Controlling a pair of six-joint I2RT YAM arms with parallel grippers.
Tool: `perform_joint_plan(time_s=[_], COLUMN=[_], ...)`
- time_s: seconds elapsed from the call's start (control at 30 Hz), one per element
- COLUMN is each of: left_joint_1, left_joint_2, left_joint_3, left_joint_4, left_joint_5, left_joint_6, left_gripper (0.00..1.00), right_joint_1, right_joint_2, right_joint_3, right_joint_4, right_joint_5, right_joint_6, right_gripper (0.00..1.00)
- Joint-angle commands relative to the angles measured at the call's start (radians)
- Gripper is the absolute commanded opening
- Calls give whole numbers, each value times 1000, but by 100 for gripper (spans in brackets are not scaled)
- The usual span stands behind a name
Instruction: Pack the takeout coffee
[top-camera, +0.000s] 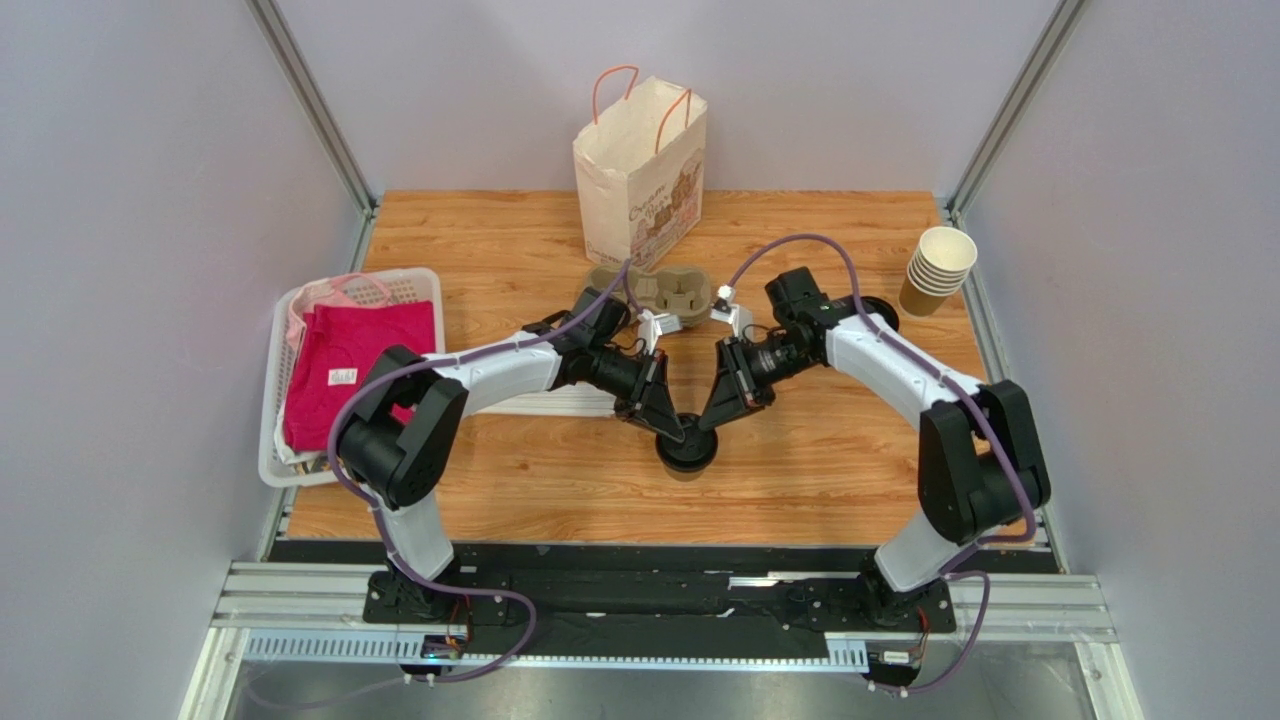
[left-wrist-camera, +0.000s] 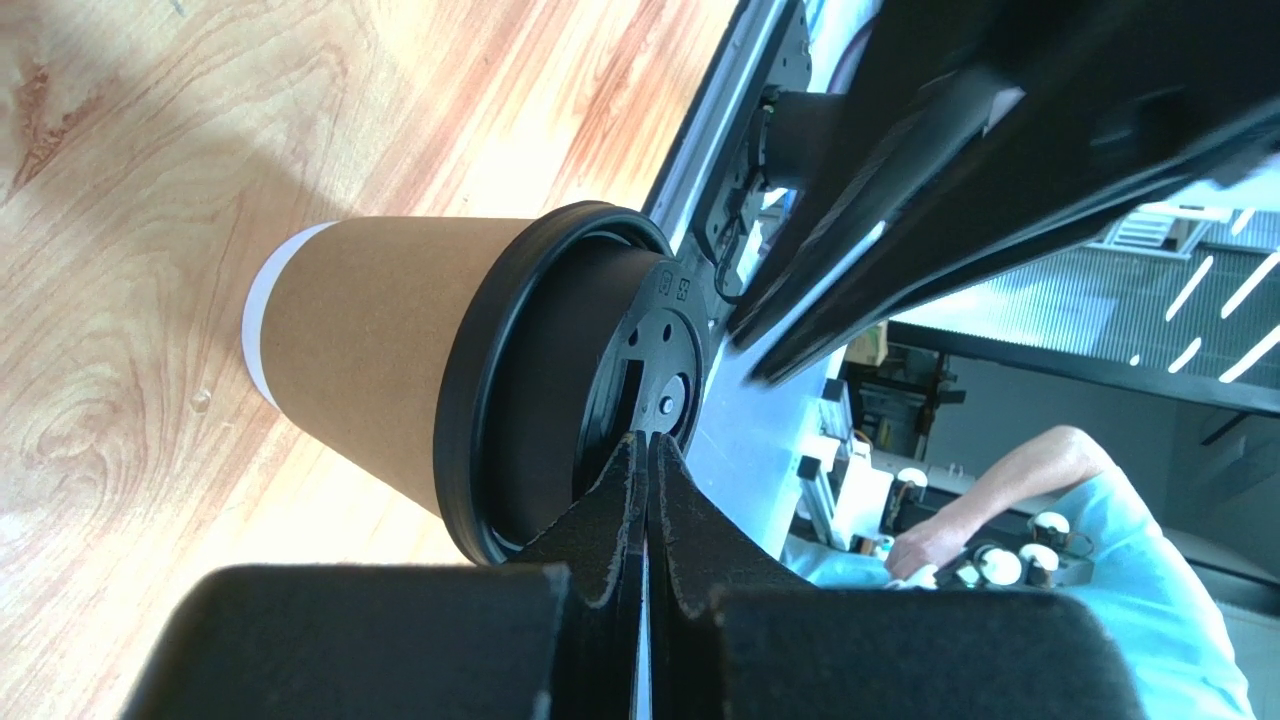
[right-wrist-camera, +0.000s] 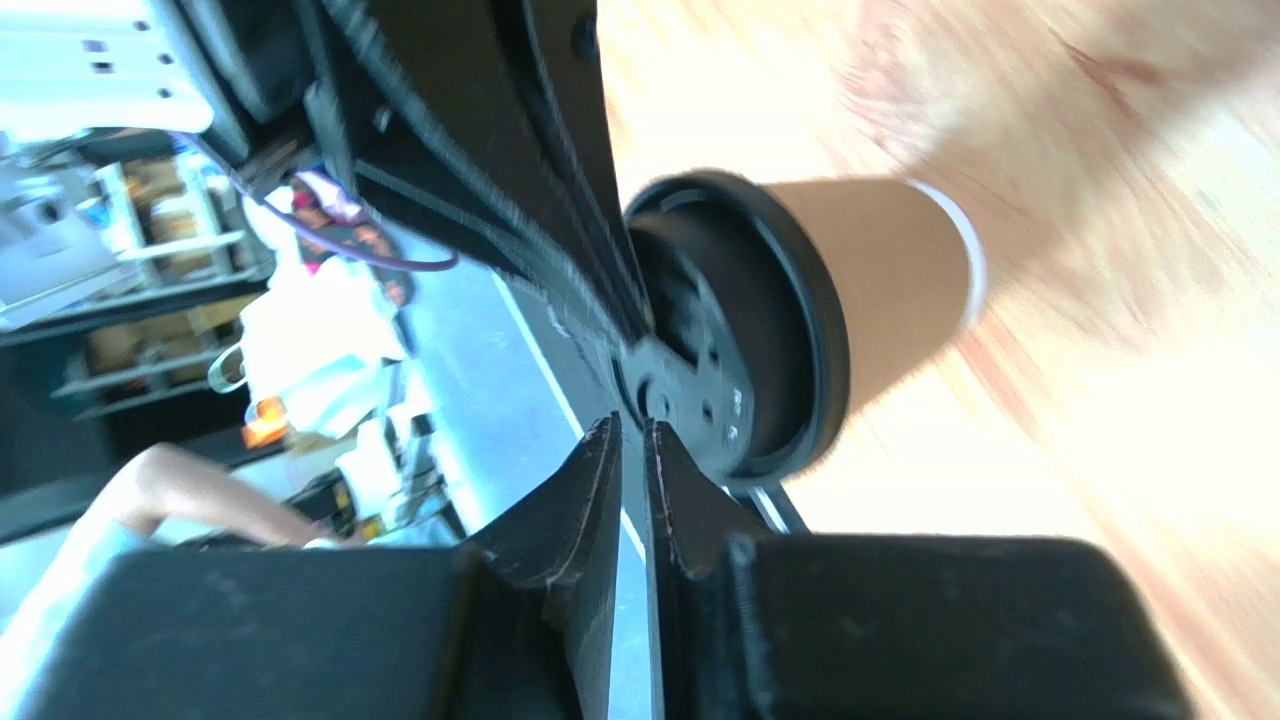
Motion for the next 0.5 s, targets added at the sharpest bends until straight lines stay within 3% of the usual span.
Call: perform_joint_plan(time_s=[0.0,0.13,0.3,0.47], left_joint_1=[12,12,12,13], left_joint_2=[-3,8,11,6], left_joint_3=[2,-12,-14,-29], left_joint_4=[-22,-10,6,21], left_joint_5=[-134,-135,-147,-164], left_joint_6=[28,31,20,-11], left_gripper=[0,0,0,0], right_joint_1=[-9,-17,-15,-17], right_joint_2=[-111,-122,-76,-2], right_joint_3=[-36,-180,-142,-105], right_joint_4=[-80,-74,-45,-29], right_joint_5=[130,89,88,23], right_joint_6=[-19,-42,-16,-10], right_gripper=[15,15,22,23])
